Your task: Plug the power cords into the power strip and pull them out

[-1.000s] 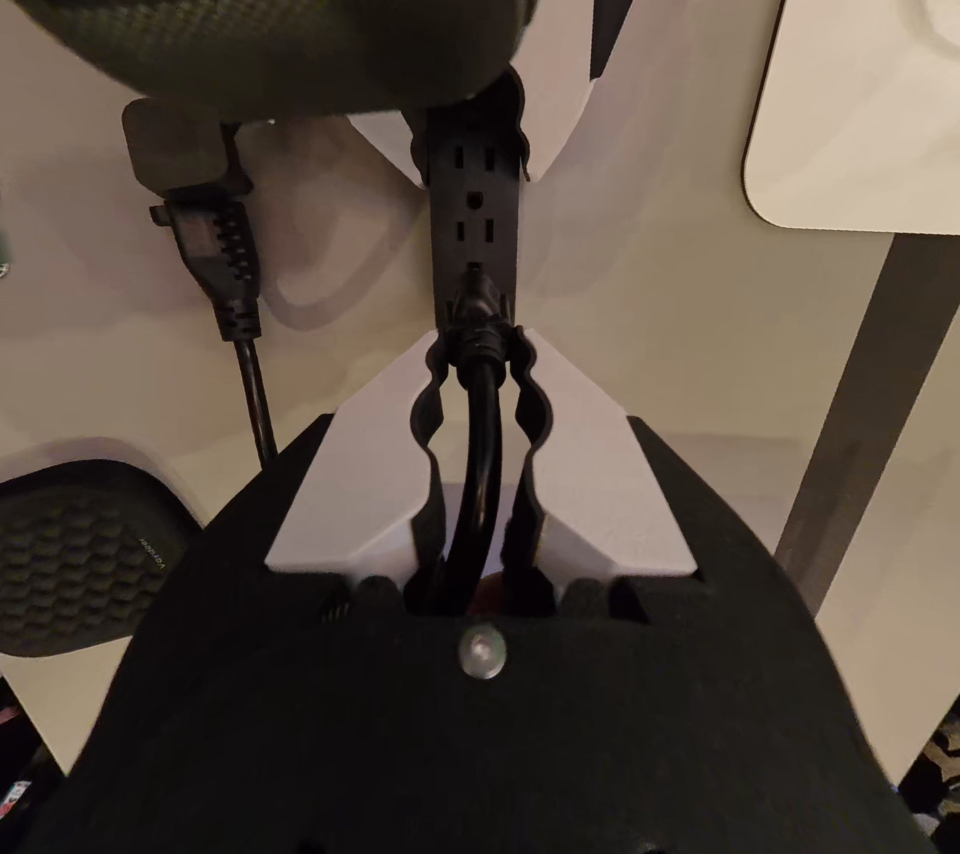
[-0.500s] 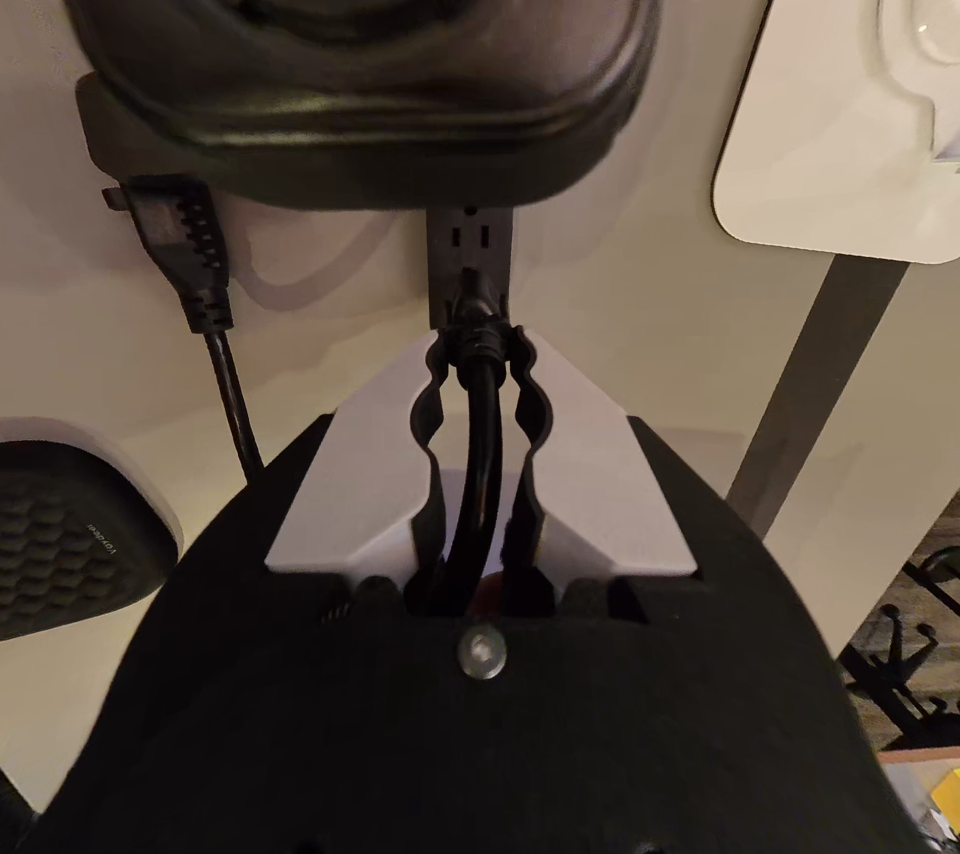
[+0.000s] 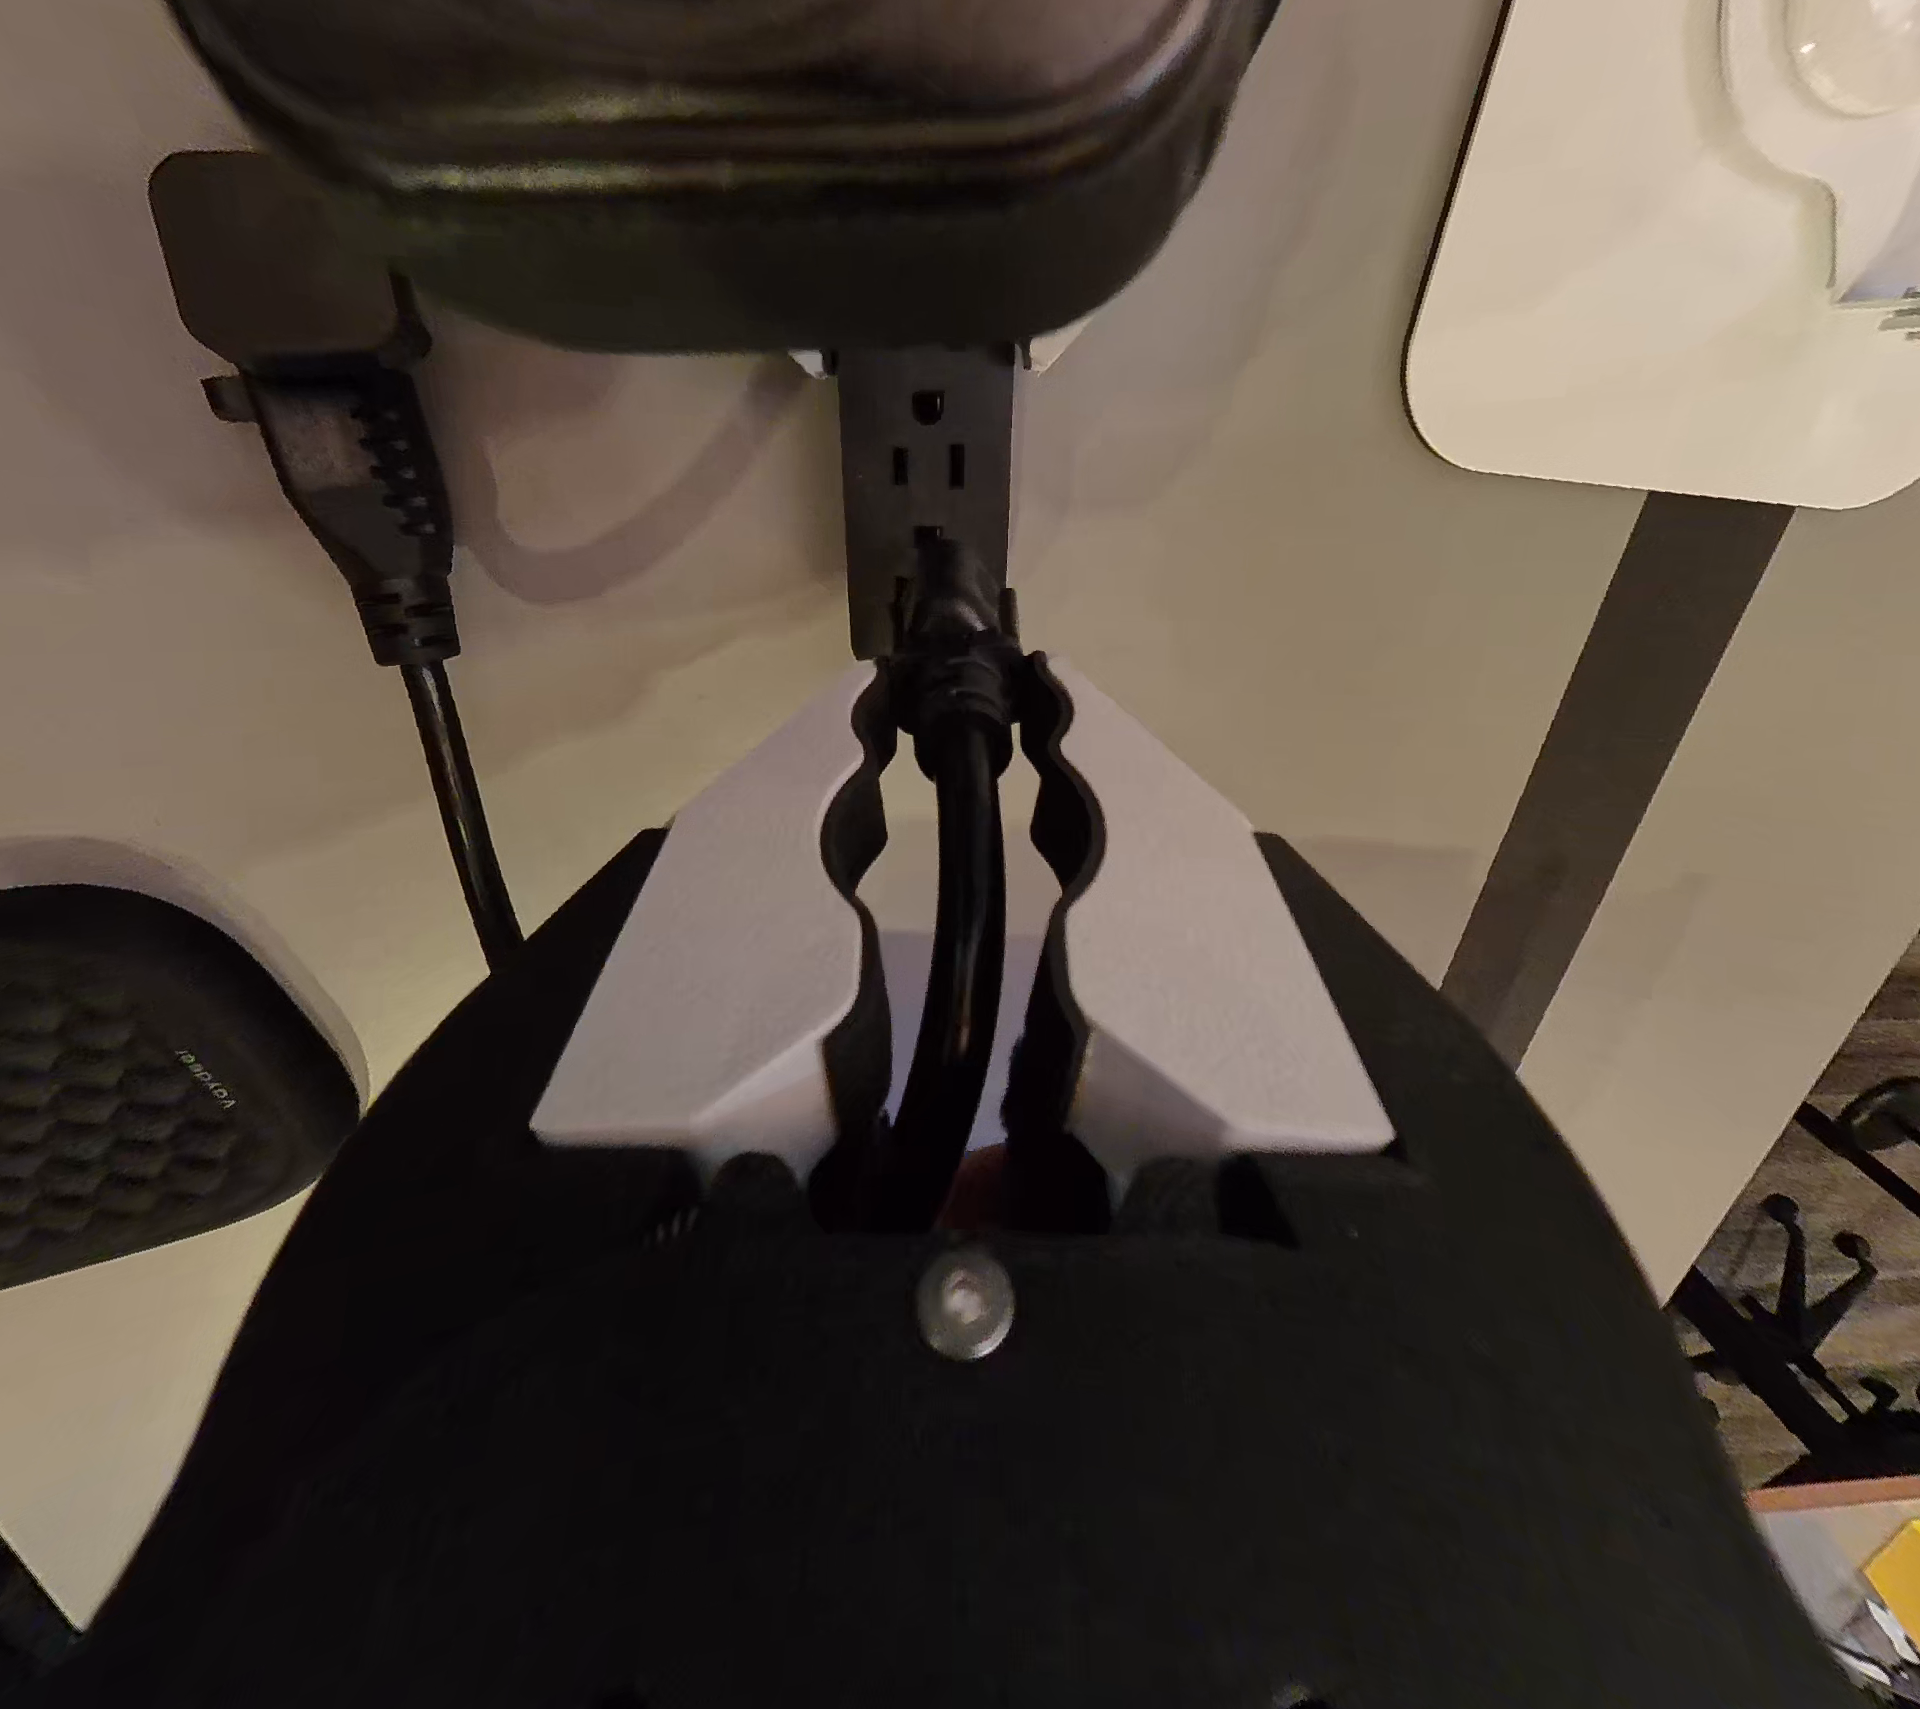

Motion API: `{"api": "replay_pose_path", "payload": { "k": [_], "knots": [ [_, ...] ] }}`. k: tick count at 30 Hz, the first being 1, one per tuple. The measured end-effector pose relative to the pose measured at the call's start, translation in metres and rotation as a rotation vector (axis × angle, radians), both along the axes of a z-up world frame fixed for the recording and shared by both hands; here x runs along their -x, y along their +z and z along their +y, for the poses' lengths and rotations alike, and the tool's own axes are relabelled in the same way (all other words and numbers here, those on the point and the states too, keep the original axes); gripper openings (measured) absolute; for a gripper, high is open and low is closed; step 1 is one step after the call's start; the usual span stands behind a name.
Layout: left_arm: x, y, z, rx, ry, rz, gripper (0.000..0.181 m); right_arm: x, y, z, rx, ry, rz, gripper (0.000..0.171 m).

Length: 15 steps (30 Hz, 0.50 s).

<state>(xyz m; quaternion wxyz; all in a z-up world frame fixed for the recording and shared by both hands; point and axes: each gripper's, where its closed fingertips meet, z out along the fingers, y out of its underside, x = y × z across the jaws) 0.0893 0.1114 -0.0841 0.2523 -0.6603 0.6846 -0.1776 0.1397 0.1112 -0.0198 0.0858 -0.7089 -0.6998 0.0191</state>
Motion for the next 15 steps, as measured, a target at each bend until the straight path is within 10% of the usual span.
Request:
{"api": "replay_pose_path", "payload": {
  "k": [15],
  "knots": [
    [-0.0008, 0.0003, -0.0002, 0.006, -0.021, -0.030, 0.045, 0.0003, -0.0024, -0.0017, 0.087, -0.063, 0.059, 0.021]
  ]
}}
